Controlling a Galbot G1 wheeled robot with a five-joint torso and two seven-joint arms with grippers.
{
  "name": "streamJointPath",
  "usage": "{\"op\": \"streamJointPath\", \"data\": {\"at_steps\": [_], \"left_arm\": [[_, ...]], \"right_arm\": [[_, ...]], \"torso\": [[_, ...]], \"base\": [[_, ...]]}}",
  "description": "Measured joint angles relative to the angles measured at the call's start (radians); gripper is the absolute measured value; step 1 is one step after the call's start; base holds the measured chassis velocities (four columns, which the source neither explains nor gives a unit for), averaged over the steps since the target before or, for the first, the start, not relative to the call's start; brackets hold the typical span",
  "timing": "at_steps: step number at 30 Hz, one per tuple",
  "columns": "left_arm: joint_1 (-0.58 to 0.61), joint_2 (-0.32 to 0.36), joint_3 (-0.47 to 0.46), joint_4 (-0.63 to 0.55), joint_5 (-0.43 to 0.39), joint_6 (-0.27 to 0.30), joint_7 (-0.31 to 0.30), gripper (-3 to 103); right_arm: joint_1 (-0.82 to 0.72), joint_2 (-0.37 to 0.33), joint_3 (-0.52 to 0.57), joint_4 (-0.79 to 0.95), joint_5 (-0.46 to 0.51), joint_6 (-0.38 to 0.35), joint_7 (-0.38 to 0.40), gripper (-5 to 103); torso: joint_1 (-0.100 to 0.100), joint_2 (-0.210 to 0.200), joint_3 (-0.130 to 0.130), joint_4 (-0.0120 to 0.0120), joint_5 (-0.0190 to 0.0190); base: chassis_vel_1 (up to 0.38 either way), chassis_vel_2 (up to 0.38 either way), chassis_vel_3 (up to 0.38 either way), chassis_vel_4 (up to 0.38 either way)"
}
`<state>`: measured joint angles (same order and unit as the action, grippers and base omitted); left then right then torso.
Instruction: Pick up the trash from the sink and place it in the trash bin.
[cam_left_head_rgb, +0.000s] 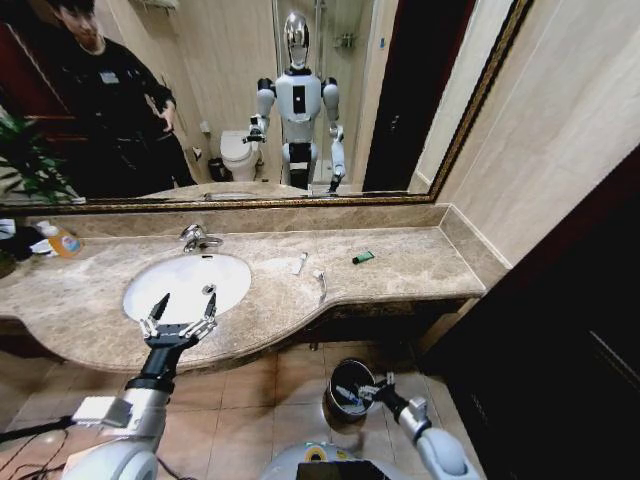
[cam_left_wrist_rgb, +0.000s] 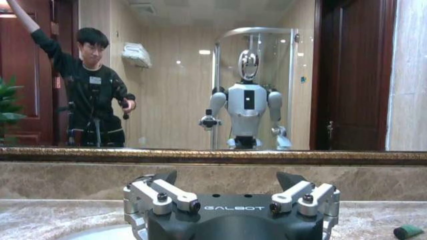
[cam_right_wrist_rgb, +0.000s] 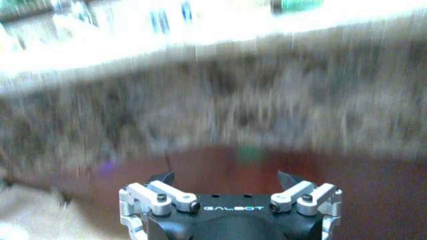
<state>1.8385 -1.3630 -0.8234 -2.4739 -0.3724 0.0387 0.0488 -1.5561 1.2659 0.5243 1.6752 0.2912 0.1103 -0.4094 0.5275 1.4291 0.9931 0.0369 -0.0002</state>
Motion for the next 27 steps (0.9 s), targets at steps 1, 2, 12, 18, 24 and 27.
{"op": "streamJointPath", "data": {"at_steps": [1,2,12,18,24,27], "left_arm": [[0.0,0.0,0.0,0.0,0.0,0.0,0.0,100],[0.0,0.0,0.0,0.0,0.0,0.0,0.0,100],[0.0,0.0,0.0,0.0,0.0,0.0,0.0,100],[0.0,0.0,0.0,0.0,0.0,0.0,0.0,100],[0.0,0.0,0.0,0.0,0.0,0.0,0.0,100],[0.0,0.0,0.0,0.0,0.0,0.0,0.0,100]], "right_arm": [[-0.011,-0.004,0.008,0.054,0.015,-0.006,0.002,100],[-0.019,-0.007,0.012,0.093,0.03,-0.013,0.004,100],[-0.05,-0.003,-0.006,0.353,0.085,-0.089,0.01,100],[0.003,0.019,-0.038,0.397,0.07,-0.159,0.019,100],[0.117,0.034,-0.088,0.394,0.054,-0.242,0.055,100],[0.166,0.032,-0.123,0.385,0.052,-0.278,0.087,100]], "torso": [[0.0,0.0,0.0,0.0,0.0003],[0.0,0.0,0.0,-0.0001,0.0003],[0.0,0.0,0.0,-0.0001,0.0],[0.0,0.0,0.0,-0.0001,0.0001],[0.0,0.0,0.0,0.0,0.0001],[0.0,0.0,0.0,0.0,0.0001]], "base": [[0.0,0.0,0.0,0.0],[0.0,0.0,0.0,0.0],[0.0,0.0,0.0,0.0],[0.0,0.0,0.0,0.0],[0.0,0.0,0.0,0.0],[0.0,0.0,0.0,0.0]]}}
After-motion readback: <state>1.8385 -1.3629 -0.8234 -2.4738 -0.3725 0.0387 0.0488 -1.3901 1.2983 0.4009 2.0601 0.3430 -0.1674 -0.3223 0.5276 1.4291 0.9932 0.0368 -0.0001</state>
